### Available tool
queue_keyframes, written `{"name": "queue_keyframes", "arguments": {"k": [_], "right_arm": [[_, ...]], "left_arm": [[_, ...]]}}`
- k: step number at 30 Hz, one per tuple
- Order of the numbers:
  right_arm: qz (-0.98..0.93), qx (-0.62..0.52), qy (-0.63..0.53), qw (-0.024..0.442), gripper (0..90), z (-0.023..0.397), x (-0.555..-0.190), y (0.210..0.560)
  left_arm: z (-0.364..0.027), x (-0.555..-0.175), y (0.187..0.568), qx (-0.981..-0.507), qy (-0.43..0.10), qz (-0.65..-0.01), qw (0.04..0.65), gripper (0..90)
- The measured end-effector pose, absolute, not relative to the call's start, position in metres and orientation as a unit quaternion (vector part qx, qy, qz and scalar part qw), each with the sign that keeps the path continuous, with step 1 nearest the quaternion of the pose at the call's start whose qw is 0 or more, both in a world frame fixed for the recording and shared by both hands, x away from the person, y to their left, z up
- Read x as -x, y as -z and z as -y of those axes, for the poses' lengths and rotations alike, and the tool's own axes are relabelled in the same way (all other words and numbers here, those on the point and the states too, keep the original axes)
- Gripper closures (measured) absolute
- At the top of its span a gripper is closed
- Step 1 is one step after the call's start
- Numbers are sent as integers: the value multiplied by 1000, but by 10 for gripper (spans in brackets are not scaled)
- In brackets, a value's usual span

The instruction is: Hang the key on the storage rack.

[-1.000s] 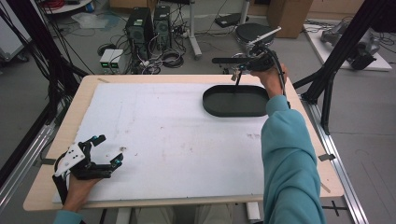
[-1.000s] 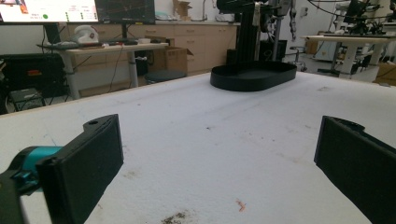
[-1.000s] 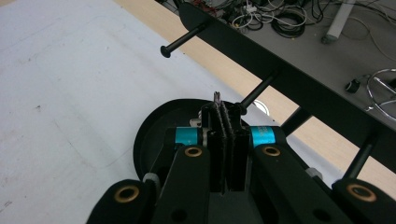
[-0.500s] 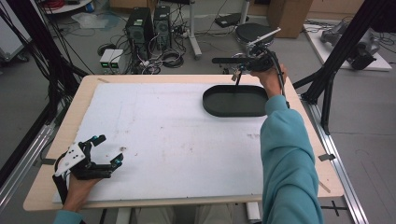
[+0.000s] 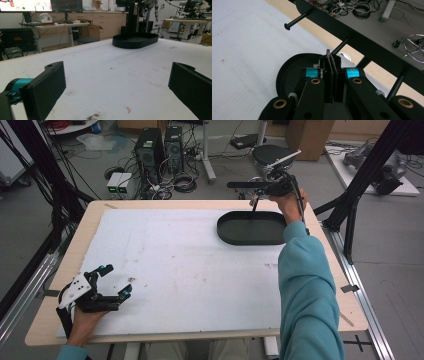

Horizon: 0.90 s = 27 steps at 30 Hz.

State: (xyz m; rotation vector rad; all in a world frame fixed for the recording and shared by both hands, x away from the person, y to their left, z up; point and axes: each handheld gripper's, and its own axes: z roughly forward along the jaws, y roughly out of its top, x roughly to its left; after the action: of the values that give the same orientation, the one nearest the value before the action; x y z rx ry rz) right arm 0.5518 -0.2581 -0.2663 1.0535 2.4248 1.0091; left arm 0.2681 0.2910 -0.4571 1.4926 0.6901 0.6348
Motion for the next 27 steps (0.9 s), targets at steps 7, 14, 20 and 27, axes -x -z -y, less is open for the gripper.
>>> {"name": "queue_keyframes", "arguments": {"k": [7, 14, 20, 27], "right_arm": [[-843, -371, -355, 158, 897, 260, -553, 267], [-842, -368, -359, 162, 896, 261, -556, 268], [-841, -366, -360, 174, 892, 260, -558, 270], [-842, -367, -345, 194, 829, 257, -559, 271]], "left_arm": [[-291, -268, 457, -654, -279, -302, 635, 17], [-291, -268, 457, -653, -280, -301, 636, 17], [-291, -268, 457, -655, -279, -301, 635, 17], [-290, -268, 457, -655, -280, -301, 634, 17]]}}
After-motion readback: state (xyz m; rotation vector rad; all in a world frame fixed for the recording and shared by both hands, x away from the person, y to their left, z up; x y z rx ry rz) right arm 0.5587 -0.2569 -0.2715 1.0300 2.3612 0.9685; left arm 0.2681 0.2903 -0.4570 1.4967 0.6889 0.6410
